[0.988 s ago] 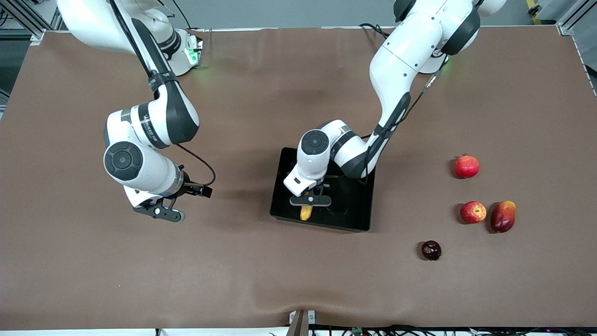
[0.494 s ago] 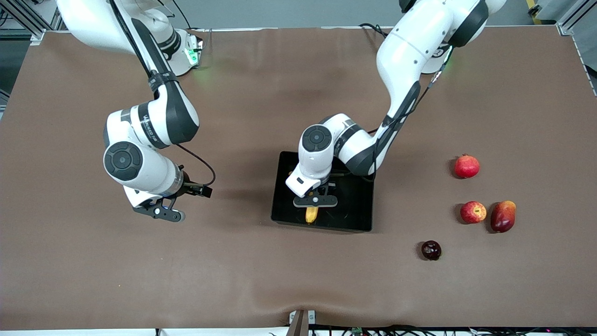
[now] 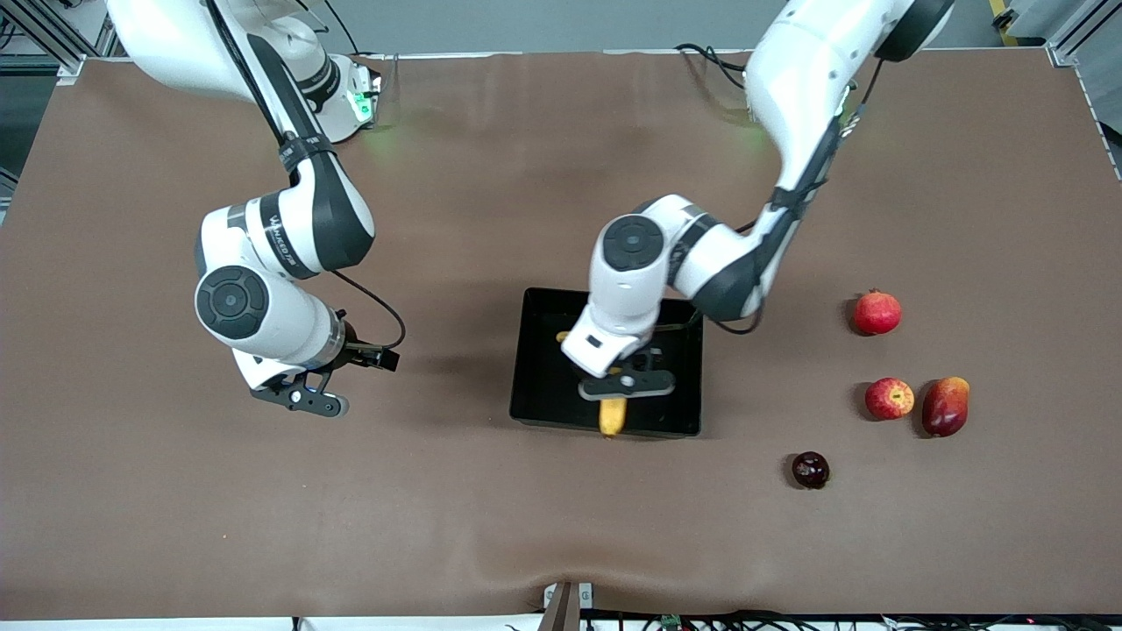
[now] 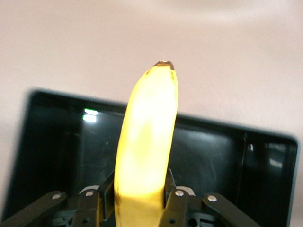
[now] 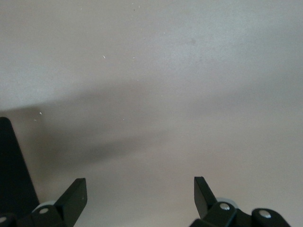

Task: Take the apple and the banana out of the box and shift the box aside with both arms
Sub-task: 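Lift the banana while the right gripper grasps the tray rim, then place the banana beside the apples while the right gripper drags the tray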

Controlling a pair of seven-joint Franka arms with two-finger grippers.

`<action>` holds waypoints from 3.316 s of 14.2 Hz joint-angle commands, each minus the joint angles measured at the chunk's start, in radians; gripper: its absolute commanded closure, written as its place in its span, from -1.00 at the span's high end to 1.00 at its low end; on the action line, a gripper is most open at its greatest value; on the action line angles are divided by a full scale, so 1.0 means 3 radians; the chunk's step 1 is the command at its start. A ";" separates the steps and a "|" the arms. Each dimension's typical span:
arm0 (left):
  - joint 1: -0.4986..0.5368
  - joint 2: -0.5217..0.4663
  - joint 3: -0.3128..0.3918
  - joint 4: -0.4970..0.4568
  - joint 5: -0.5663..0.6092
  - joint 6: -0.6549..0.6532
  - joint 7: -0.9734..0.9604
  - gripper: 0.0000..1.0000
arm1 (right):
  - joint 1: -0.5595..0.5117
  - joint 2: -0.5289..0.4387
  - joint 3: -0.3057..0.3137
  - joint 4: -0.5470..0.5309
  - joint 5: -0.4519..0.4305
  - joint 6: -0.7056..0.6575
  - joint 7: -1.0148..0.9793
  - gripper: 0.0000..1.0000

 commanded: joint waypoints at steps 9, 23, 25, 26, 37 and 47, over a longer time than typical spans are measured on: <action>0.1217 -0.1027 -0.0052 -0.0975 -0.0549 -0.0744 0.1702 -1.00 | 0.0597 0.0304 0.0026 0.0192 0.0616 0.0378 0.0140 1.00; 0.1822 -0.0690 -0.0017 -0.2320 -0.0477 0.0902 0.2194 -1.00 | 0.0987 0.1174 0.0010 0.0673 0.0376 0.0998 0.0474 0.66; 0.1924 -0.0644 -0.0011 -0.2341 -0.0233 0.0933 0.2215 -1.00 | 0.0997 0.1215 0.0010 0.0673 0.0376 0.1003 0.0479 -1.00; 0.2000 -0.0623 -0.0022 -0.2346 -0.0136 0.0933 0.2220 -1.00 | 0.1017 0.1225 0.0010 0.0673 0.0356 0.1003 0.0474 -1.00; 0.1996 -0.1031 -0.0159 -0.2296 -0.0109 0.0705 0.2154 1.00 | 0.0844 0.0919 0.0010 0.0647 0.0366 0.0820 0.0418 -1.00; 0.2022 -0.1425 -0.0267 -0.0348 -0.0190 -0.1801 0.2215 1.00 | -0.0050 -0.0078 0.0026 0.0193 0.0422 0.0124 -0.0623 -1.00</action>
